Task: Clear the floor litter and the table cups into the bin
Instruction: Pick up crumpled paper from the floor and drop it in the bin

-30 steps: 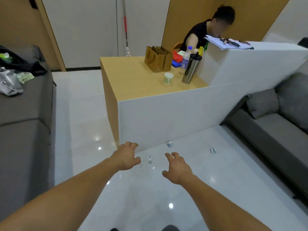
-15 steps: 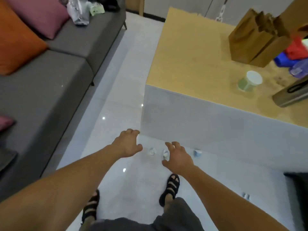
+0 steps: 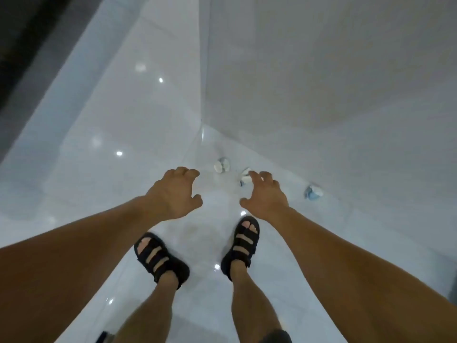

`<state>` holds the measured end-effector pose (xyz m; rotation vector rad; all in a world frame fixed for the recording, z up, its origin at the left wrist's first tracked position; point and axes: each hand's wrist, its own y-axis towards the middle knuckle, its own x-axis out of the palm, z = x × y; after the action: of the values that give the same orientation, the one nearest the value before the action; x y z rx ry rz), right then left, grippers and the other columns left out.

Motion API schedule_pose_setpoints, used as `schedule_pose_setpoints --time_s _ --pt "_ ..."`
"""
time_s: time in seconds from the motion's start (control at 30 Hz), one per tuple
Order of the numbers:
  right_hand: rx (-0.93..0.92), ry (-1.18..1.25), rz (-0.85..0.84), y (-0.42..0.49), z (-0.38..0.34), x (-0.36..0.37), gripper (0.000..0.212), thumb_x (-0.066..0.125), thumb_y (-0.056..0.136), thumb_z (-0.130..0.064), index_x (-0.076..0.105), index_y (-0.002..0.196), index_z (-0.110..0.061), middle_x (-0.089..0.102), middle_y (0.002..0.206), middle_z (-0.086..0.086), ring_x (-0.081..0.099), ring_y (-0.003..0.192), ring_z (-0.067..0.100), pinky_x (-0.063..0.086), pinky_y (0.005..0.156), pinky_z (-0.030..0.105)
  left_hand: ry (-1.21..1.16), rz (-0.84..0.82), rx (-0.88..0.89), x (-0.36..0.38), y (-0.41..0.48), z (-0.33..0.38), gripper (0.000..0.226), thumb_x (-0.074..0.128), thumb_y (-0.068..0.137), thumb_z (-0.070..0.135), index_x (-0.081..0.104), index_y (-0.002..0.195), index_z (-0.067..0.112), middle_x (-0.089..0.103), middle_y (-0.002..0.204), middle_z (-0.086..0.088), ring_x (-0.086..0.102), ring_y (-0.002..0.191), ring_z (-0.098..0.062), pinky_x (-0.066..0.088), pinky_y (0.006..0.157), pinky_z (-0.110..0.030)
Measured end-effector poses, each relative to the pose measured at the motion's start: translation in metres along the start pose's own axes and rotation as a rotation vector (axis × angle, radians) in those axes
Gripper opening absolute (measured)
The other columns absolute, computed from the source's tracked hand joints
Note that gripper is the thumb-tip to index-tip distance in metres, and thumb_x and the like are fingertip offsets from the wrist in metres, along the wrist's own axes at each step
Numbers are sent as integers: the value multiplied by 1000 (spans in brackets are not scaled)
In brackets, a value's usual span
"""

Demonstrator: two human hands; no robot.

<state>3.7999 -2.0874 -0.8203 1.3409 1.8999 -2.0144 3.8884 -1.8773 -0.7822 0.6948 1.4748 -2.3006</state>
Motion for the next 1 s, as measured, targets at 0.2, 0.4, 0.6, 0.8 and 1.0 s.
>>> schedule_pose_setpoints --time_s 0.2,0.4,0.6,0.8,1.0 --pt "23 -12 -2 144 73 119 94 70 81 -48 11 152 -29 10 157 6 28 136 35 40 99 43 -30 42 12 109 152 -23 70 56 89 43 25 148 22 31 149 -7 34 133 -28 36 106 -42" --pt "37 -63 138 256 104 169 111 76 72 -58 6 152 -27 13 153 9 38 127 38 43 92 43 -43 81 -3 186 250 -40 70 59 85 45 32 145 24 40 143 -7 44 128 -29 38 105 -44" --pt "-93 -59 263 269 106 204 96 80 72 -42 25 146 -14 30 134 13 46 115 33 45 79 36 -164 135 10 218 272 -38 64 60 85 46 40 141 21 49 134 -7 53 114 -28 40 92 -33" --pt "-478 233 340 215 81 205 96 81 72 -36 31 148 -6 40 140 15 53 117 31 53 85 39 -441 33 -8 208 250 -25 69 67 82 48 40 139 21 53 120 6 56 101 -13 39 79 -21" --pt "-659 287 302 192 41 189 102 83 72 -40 26 151 -10 36 148 11 48 126 25 47 92 32 -664 -11 -22 189 228 -39 28 75 74 23 52 90 28 62 81 8 62 67 -4 41 48 -11"
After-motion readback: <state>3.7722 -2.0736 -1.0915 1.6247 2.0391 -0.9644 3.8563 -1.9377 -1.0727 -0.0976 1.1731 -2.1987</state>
